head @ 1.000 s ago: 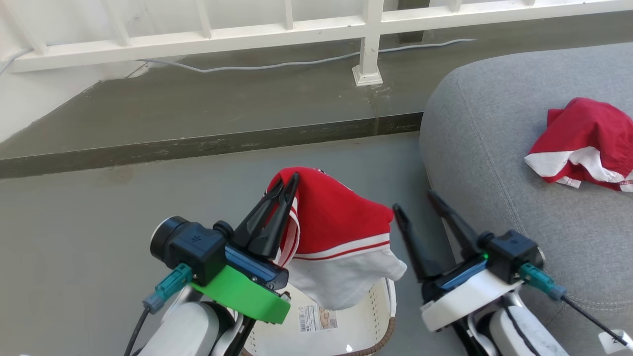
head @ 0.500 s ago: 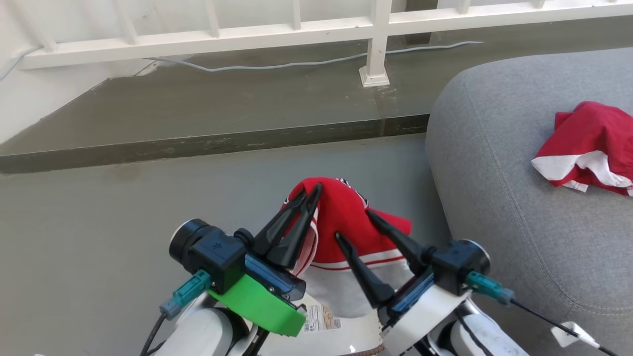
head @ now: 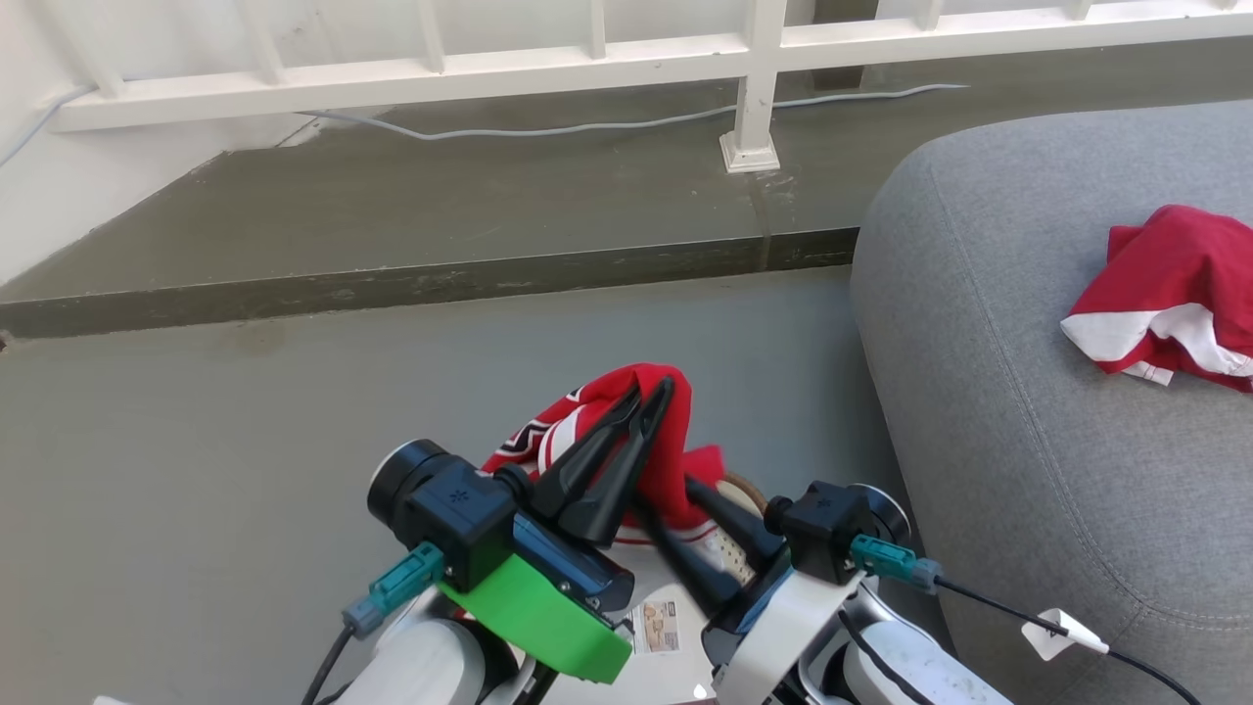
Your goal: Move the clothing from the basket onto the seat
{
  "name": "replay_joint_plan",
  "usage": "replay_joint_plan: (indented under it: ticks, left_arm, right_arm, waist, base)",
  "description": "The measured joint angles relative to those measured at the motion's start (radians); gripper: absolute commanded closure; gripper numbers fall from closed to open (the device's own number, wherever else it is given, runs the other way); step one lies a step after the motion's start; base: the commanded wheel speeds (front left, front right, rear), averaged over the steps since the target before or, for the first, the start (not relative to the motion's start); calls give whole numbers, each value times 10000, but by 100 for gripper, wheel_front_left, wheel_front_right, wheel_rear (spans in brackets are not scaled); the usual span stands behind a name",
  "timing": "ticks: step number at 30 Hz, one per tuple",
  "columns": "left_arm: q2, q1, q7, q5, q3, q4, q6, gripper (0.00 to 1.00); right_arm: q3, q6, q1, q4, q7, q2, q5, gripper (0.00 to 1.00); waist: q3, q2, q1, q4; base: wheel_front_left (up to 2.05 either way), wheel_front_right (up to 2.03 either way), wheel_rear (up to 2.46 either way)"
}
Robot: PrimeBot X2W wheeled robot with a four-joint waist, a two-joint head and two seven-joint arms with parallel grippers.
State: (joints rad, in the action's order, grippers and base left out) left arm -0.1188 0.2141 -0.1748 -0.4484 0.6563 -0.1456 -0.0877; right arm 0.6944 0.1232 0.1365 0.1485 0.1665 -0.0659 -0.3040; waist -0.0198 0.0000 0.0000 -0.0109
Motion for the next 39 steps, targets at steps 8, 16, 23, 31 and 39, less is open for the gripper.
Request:
replay_joint_plan:
  ticks: [8, 16, 23, 31, 39]
  left_arm:
    - [0, 1, 94, -144, 50, 0, 0, 100]
    - [-40, 3, 257, -142, 27, -4, 2, 0]
    - [-222, 6, 307, -58, -81, -50, 96, 0]
    - [-489, 11, 516, 339, -98, -144, 192, 0]
    - [-761, 10, 780, 483, -25, -161, 194, 0]
  right_arm:
    - [198, 0, 291, 291, 140, 6, -192, 100]
    - [230, 0, 622, 525, 339, 10, -487, 100]
    - [-92, 0, 1028, 688, 495, 8, -552, 100]
    - [-882, -115, 1630, 853, 619, -15, -575, 100]
    - [-1814, -552, 1989, 1020, 717, -420, -566, 100]
  waist:
    - [12, 0, 0, 36]
    - [-34, 0, 0, -71]
    - [-108, 0, 0, -325]
    - [-253, 0, 0, -740]
    - [-550, 0, 0, -1252]
  base:
    - [0, 0, 0]
    - [0, 0, 0]
    - [0, 0, 0]
    - [0, 0, 0]
    - [0, 0, 0]
